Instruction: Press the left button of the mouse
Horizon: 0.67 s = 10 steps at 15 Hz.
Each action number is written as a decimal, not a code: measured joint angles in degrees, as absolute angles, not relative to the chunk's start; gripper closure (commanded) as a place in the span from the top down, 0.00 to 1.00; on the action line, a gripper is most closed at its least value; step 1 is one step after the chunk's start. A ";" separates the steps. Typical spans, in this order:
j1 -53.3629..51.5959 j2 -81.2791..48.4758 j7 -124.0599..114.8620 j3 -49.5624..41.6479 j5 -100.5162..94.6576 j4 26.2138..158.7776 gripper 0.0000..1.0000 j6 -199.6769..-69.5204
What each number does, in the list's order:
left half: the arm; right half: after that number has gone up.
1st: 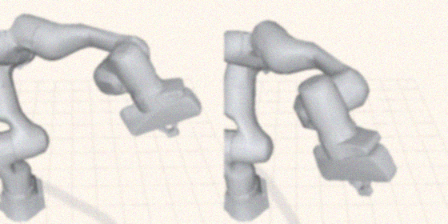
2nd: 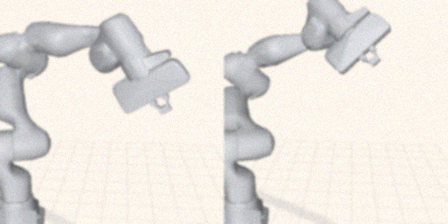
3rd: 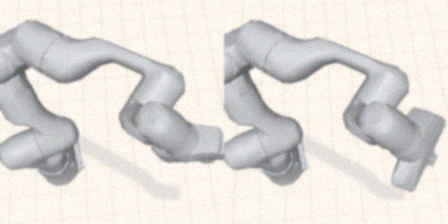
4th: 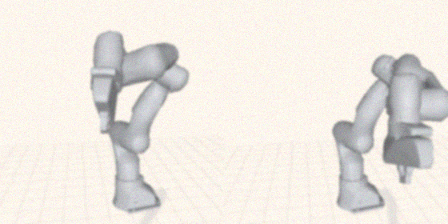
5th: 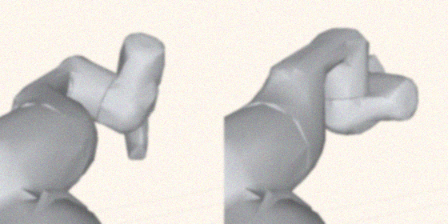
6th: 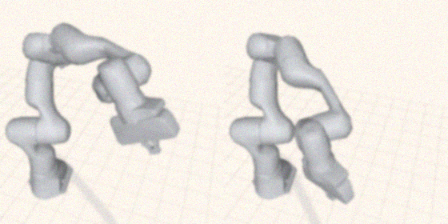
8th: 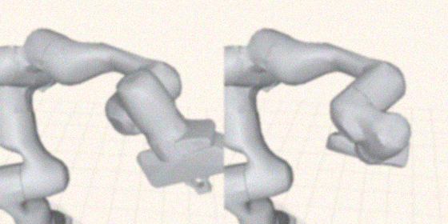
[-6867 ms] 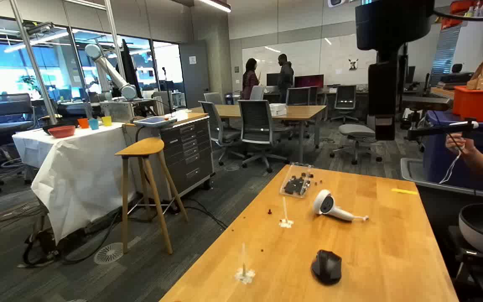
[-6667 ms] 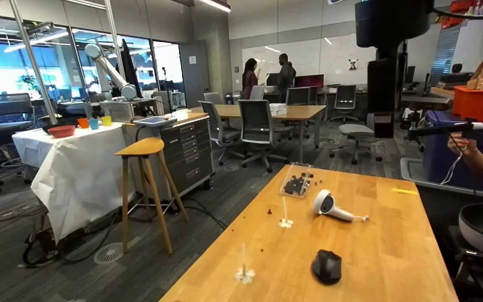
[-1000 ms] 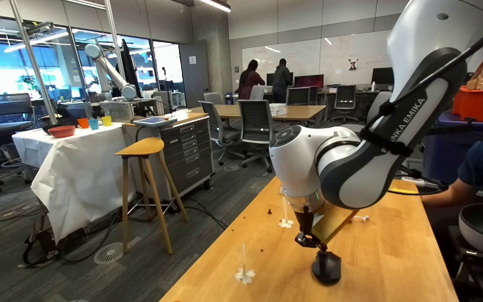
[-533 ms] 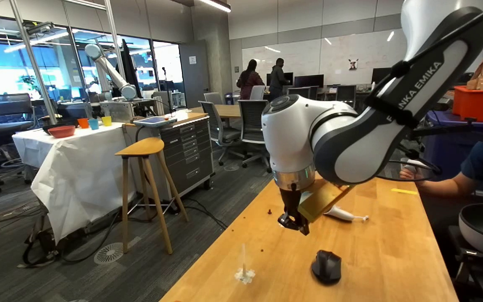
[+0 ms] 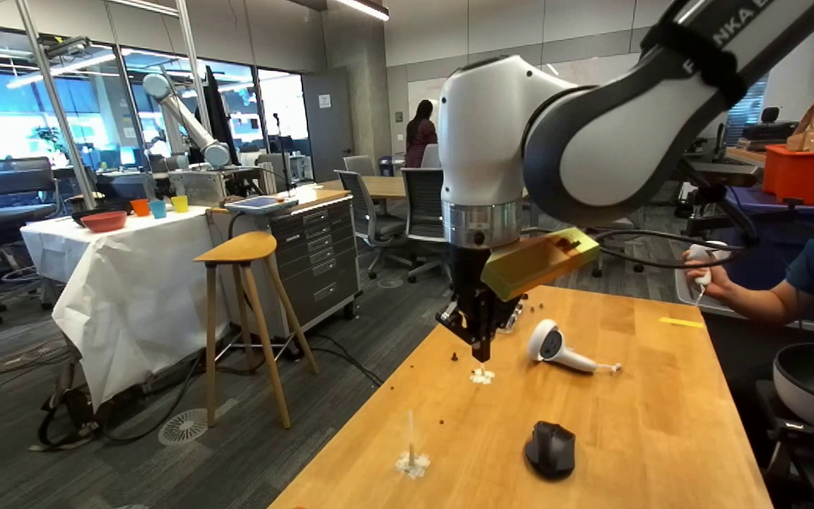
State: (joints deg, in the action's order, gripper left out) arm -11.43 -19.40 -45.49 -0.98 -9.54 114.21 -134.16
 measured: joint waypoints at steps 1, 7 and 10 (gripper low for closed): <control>-10.86 -18.40 -42.86 0.04 -6.11 114.18 0.00 -133.79; -7.95 -13.99 -26.97 3.59 10.92 112.89 0.00 -125.25; -7.16 -12.89 -25.02 3.22 10.63 111.50 0.00 -119.39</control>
State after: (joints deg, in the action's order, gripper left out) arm -7.16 -12.89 -25.02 3.22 10.63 111.50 -119.39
